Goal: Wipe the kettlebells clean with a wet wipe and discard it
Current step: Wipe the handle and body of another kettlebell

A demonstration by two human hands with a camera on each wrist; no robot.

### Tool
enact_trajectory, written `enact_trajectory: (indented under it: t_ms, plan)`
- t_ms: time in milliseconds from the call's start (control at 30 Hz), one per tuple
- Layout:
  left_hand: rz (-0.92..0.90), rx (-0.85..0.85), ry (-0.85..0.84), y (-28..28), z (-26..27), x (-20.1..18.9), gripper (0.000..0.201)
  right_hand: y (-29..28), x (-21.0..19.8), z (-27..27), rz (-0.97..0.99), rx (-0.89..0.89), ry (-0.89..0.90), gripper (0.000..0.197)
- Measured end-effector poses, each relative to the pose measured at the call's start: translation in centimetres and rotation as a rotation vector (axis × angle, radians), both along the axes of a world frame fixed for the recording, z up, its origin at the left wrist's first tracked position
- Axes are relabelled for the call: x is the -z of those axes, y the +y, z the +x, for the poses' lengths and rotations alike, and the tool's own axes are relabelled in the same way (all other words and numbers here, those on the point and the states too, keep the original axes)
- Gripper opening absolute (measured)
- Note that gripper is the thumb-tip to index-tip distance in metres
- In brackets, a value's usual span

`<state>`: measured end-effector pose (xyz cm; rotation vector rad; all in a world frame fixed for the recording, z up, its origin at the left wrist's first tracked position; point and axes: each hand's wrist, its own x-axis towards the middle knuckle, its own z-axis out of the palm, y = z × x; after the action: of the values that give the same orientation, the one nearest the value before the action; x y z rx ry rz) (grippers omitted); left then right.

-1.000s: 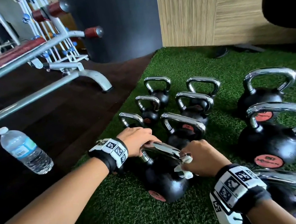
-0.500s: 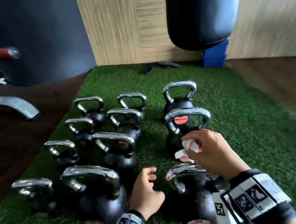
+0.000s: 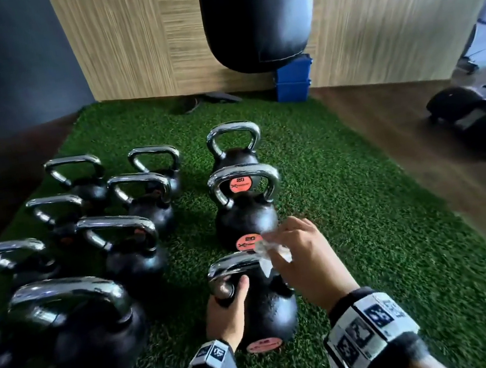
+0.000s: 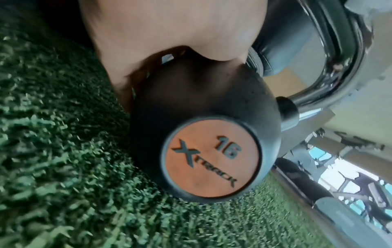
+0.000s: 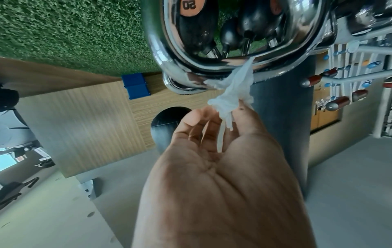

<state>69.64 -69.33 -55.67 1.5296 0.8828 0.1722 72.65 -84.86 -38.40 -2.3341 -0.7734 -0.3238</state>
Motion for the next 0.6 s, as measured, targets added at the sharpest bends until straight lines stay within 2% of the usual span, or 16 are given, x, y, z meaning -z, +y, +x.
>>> enact_trajectory:
  t_ms: [100,167,267,333,467,600]
  plan:
    - [0.060,0.043,0.025,0.7,0.0,0.8,0.047,1.5,0.3,-0.1,-0.102,-0.064,-0.021,0.018]
    - [0.076,0.044,0.037,0.8,0.1,1.1,0.053,2.0,0.5,-0.1,-0.164,-0.071,0.015,0.023]
    - [0.077,0.050,0.032,0.8,0.1,1.1,0.052,0.7,0.5,0.9,-0.134,-0.029,0.103,0.027]
    - [0.072,0.057,0.029,0.9,0.0,1.1,0.049,-0.7,0.5,1.7,-0.073,0.005,0.149,0.020]
    - [0.092,0.029,0.041,0.7,0.0,0.8,0.048,-1.4,0.4,1.9,-0.108,-0.002,0.121,0.011]
    - [0.115,0.036,0.026,0.8,-0.2,1.0,0.064,-2.4,0.3,3.0,-0.157,0.050,0.199,0.009]
